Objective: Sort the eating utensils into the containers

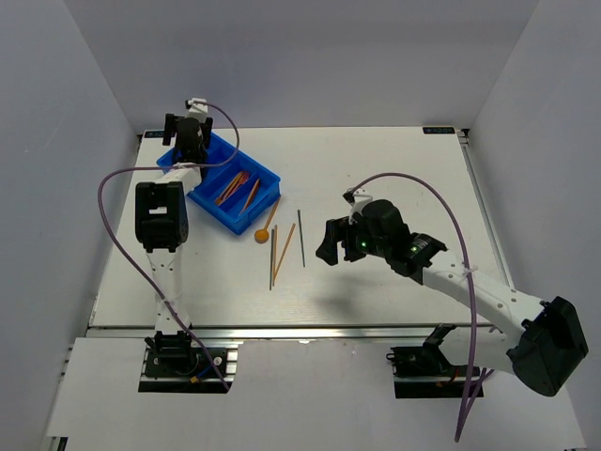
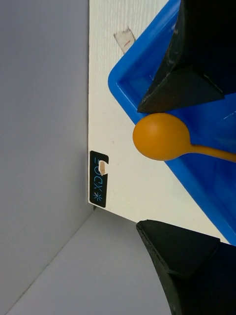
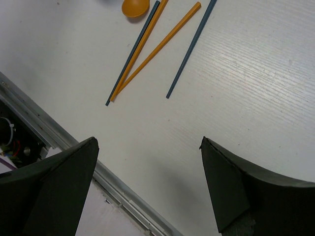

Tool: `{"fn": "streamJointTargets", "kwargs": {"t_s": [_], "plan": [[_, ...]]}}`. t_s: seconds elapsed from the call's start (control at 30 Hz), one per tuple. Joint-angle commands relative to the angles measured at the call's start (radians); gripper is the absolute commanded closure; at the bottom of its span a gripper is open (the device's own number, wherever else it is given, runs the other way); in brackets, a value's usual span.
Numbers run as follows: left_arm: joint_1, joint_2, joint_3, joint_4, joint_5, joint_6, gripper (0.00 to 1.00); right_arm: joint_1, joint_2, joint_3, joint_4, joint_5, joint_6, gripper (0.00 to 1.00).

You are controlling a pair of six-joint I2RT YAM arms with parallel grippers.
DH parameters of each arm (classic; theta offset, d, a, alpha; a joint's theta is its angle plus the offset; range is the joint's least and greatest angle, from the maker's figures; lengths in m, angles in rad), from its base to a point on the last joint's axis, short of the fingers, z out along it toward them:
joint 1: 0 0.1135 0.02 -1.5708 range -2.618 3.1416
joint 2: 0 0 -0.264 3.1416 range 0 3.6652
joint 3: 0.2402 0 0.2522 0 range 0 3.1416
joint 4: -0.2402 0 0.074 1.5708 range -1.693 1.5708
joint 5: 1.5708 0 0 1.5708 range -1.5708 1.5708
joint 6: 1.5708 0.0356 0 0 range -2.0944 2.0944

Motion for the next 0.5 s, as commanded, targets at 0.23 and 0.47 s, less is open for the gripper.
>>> {"fn": "streamJointTargets", "kwargs": {"t_s": [0.23,0.47], "plan": [[-0.009,-0.381,-0.048,-0.067,0.017,-0.213,0.02,0.011,0.226,0.143,0.06,0.02,-0.037,0.11],[-0.009,-0.463,-0.018,-0.309,-0.053,-0.415,0.02,0.017,0.337,0.2,0.092,-0.021,-0.02,0.11]]}}
